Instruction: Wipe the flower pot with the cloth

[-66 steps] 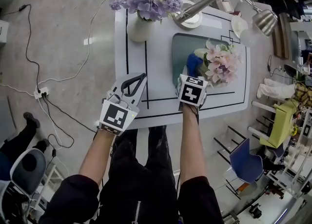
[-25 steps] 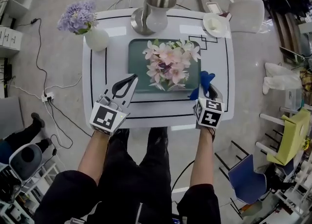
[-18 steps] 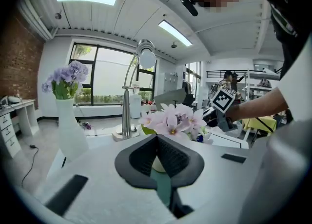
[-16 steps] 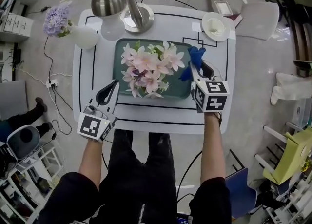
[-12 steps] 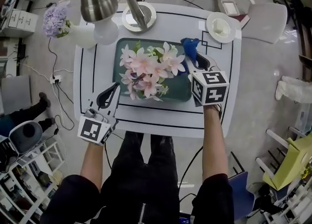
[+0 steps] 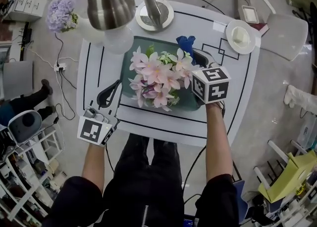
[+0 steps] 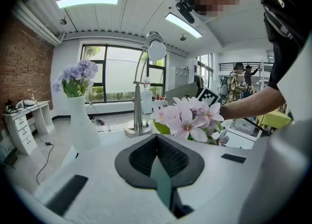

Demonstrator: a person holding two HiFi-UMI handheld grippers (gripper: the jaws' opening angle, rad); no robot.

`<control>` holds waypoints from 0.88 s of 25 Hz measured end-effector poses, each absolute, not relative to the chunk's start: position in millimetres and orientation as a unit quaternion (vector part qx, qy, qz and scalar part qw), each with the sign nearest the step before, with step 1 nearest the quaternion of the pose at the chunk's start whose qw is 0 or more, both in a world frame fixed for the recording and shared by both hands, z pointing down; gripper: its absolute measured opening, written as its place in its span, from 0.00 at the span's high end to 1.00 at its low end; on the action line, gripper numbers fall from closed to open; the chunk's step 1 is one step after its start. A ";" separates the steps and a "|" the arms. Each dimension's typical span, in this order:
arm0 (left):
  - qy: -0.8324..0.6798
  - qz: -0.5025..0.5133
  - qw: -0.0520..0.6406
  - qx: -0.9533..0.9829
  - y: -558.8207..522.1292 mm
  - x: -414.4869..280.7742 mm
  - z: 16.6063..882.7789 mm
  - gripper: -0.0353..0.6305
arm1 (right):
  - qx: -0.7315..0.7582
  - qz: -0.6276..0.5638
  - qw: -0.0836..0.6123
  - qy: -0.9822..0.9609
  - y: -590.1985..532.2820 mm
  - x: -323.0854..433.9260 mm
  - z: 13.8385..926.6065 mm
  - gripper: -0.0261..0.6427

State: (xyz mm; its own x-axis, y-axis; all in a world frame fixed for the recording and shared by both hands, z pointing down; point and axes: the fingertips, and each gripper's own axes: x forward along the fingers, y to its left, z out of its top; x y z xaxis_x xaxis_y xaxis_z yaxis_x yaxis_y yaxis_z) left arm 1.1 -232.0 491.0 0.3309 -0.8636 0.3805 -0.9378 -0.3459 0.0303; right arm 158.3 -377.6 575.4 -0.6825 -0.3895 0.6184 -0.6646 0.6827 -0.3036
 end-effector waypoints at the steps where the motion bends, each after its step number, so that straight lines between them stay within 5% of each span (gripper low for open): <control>1: -0.558 0.151 0.124 0.806 -232.0 0.3 492.2 0.94 | 0.290 0.262 0.266 -0.881 -374.8 156.3 577.3 0.82; 22: -0.546 0.115 0.114 0.822 -218.2 15.1 477.3 0.94 | 0.283 0.280 0.284 -0.872 -291.9 185.7 584.6 0.82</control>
State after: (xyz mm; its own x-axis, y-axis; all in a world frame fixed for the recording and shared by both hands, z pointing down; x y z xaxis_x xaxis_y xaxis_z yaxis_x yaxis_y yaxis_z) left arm 15.1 -218.2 477.3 0.3778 -0.8710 0.3141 -0.9236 -0.3784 0.0616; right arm 185.7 -291.9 584.6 -0.6785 -0.3357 0.6534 -0.6532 0.6827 -0.3276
